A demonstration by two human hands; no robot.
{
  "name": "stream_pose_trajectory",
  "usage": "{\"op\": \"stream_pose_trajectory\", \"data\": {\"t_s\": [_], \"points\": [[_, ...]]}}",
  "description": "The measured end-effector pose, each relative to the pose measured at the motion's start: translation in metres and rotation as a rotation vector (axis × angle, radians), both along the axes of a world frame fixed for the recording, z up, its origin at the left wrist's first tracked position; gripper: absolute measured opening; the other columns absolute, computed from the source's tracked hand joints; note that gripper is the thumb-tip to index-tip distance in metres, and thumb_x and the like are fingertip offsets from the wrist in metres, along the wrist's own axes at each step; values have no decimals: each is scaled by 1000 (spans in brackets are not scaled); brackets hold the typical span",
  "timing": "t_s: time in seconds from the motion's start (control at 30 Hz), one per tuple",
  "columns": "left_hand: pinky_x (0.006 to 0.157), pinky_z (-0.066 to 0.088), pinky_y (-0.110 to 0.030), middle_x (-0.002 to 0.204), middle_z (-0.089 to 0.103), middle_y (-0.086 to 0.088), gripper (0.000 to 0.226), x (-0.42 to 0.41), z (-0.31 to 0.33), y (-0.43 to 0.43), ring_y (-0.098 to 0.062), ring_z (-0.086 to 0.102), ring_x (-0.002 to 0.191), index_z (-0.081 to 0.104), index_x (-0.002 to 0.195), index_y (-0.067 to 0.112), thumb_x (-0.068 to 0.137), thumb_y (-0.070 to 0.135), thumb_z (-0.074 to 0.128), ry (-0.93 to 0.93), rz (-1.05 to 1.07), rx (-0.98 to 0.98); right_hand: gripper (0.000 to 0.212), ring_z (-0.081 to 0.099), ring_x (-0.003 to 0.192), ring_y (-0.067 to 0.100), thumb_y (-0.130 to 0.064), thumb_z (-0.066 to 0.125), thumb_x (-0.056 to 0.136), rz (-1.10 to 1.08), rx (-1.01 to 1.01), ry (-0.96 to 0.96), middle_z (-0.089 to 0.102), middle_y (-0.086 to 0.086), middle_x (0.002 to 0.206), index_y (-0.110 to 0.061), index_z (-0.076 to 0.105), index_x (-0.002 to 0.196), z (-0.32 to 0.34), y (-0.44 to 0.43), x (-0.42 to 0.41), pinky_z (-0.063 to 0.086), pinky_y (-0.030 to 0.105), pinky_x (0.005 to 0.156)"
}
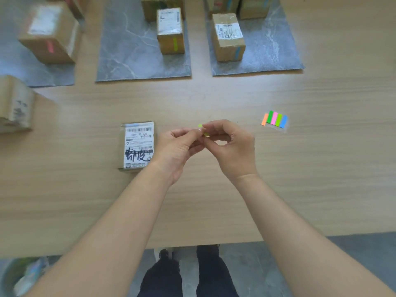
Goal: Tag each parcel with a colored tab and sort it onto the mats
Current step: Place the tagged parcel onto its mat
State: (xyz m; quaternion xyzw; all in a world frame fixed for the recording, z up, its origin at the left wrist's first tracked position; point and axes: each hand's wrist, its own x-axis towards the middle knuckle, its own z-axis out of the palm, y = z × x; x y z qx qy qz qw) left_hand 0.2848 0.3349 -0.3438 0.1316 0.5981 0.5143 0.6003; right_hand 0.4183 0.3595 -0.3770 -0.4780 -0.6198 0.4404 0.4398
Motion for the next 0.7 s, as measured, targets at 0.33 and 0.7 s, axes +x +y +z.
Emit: {"op": "stream_pose_trajectory", "data": {"t_s": [0.33, 0.7], "points": [[87, 60, -42, 85, 74, -13, 8, -103, -11, -103, -26, 72, 79, 71, 86, 2, 90, 9, 73, 267, -85, 68, 33, 73, 91, 9, -11, 89, 77, -12, -70, -31, 77, -2, 98, -12, 77, 107, 8, -100, -78, 59, 28, 80], [83, 59, -52, 67, 69, -4, 10, -144, -58, -141, -20, 64, 65, 75, 77, 17, 86, 13, 77, 510, -117, 47, 80, 49, 139, 22, 20, 38, 80, 154, 18, -663, 45, -3, 158, -20, 55, 147, -13, -116, -122, 45, 36, 110]]}}
